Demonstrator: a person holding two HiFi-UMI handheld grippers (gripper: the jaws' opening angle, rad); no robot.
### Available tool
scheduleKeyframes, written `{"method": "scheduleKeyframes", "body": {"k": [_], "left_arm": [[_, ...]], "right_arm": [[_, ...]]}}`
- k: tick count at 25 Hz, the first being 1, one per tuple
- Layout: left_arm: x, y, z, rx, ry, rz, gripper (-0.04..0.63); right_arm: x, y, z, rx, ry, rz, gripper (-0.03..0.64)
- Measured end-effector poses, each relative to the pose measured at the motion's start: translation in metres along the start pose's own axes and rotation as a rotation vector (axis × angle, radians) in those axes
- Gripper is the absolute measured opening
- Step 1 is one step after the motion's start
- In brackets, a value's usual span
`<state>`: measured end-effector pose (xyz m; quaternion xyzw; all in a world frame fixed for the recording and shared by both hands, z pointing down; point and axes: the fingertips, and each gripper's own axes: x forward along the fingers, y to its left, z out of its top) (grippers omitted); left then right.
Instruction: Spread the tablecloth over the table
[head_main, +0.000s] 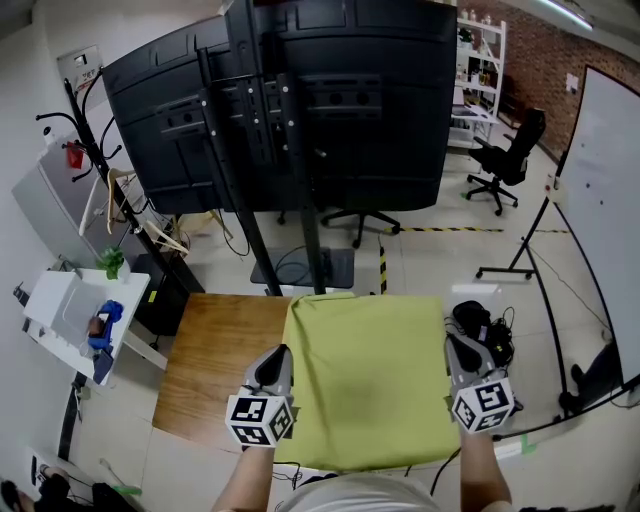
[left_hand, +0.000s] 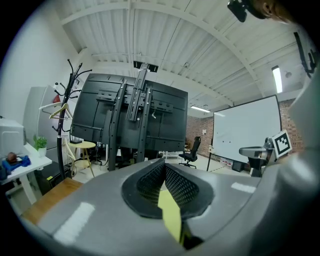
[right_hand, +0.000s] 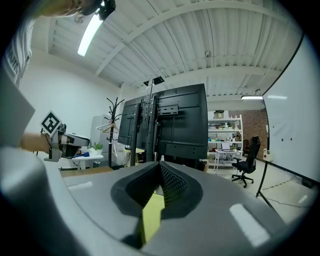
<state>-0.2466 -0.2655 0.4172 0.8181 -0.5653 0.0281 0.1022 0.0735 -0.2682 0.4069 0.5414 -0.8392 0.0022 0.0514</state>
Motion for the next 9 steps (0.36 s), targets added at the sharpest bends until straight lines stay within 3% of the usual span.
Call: {"method": "scheduleKeyframes", "body": {"k": [9], "left_arm": [[-0.0031,0.0008,-0.0073,-0.001,0.016,-0.002,0.003]], "right_arm": [[-0.0027,0.0026,-0.0076,0.001,0.01,-0.005,0.005]]}}
